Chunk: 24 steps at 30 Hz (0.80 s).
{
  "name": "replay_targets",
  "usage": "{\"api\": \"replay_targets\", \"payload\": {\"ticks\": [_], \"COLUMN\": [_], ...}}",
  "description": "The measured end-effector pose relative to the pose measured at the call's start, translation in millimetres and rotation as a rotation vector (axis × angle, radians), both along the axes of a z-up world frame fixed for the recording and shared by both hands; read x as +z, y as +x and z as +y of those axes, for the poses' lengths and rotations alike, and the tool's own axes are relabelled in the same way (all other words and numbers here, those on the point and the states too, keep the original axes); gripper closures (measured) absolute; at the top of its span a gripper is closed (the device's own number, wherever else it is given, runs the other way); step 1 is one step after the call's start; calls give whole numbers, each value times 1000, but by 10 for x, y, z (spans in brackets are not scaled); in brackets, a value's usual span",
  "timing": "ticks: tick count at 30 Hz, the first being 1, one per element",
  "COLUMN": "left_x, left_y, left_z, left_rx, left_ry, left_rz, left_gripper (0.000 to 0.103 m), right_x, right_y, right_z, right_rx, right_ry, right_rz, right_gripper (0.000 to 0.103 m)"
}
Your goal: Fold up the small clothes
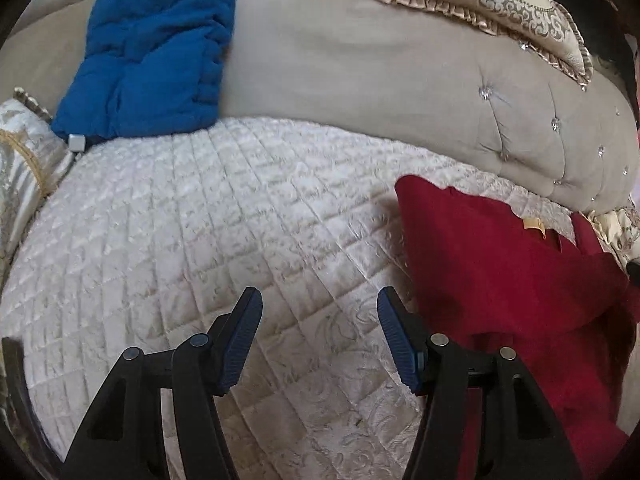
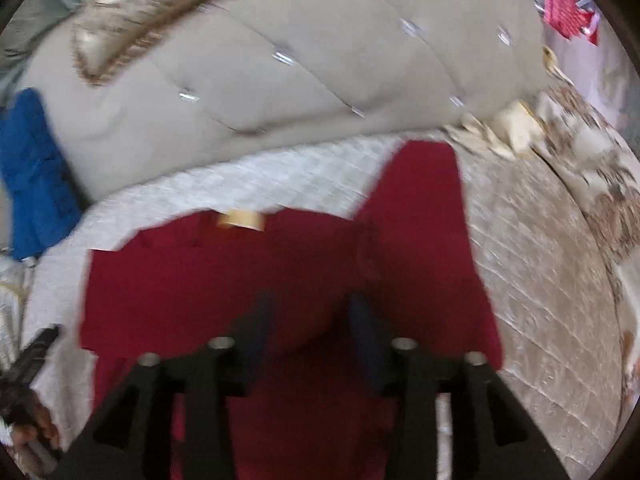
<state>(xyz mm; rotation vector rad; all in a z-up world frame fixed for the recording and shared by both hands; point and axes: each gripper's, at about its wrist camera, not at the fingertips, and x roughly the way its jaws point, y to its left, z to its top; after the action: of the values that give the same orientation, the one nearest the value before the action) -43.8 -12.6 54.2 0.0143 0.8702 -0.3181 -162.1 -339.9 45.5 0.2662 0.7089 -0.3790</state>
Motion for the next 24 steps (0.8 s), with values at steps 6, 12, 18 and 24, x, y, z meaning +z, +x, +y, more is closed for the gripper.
{"api": "replay_targets", "payload": {"ticks": [6,12,18,24], "left_x": [-60,-64,-75,-52], "left_y": [-19,89,204,221], "left_z": [-115,45,256,277], "left_rx": [-27,43,135,154], "left_ry": [74,77,39,17], "left_rz": [5,14,48,35], "left_gripper": [64,64,64,64], "right_x": [-102,-587,-1025,-1063], "right_y": [712,1525,1841,1939], "right_z": [861,1464,1786,1760], "right_rx": [351,482,482,467], "right_ry": [90,144,-18,132], "right_rz": [-1,124,256,200], "right_gripper": [42,43,93,97]}}
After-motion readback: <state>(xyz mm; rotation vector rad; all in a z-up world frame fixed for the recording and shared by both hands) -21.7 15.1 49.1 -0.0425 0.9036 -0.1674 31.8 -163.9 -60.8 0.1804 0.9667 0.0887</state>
